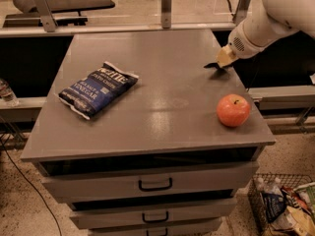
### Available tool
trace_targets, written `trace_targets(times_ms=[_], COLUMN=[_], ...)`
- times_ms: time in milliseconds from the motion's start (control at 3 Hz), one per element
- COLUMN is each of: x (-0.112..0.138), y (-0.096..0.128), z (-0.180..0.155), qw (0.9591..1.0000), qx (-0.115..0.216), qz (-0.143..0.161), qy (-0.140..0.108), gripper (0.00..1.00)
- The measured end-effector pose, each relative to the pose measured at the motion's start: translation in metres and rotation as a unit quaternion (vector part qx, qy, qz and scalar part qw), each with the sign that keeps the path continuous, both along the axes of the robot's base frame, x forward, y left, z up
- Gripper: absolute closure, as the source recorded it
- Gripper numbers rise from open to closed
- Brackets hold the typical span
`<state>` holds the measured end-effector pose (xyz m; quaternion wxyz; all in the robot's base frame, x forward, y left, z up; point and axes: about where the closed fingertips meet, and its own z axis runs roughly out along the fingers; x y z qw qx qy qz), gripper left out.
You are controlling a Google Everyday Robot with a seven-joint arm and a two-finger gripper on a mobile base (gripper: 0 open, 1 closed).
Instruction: Move rxbar chocolate near apple
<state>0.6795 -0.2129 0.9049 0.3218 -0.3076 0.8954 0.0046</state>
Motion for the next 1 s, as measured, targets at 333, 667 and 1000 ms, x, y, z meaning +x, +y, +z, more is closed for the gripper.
trace_targets(times_ms=[333, 667, 1000], x=[-0.019, -0.038, -0.060], y=[0.013, 0.021, 0.024], z=[-0.012, -0.013, -0.006], qw=[0.9996, 0.9988, 0.9981], qx=[0.010, 0.009, 0.002], qz=[0.002, -0.002, -0.013], qy=[0.028, 0.048, 0.060], gripper=[1.00, 1.00, 1.00])
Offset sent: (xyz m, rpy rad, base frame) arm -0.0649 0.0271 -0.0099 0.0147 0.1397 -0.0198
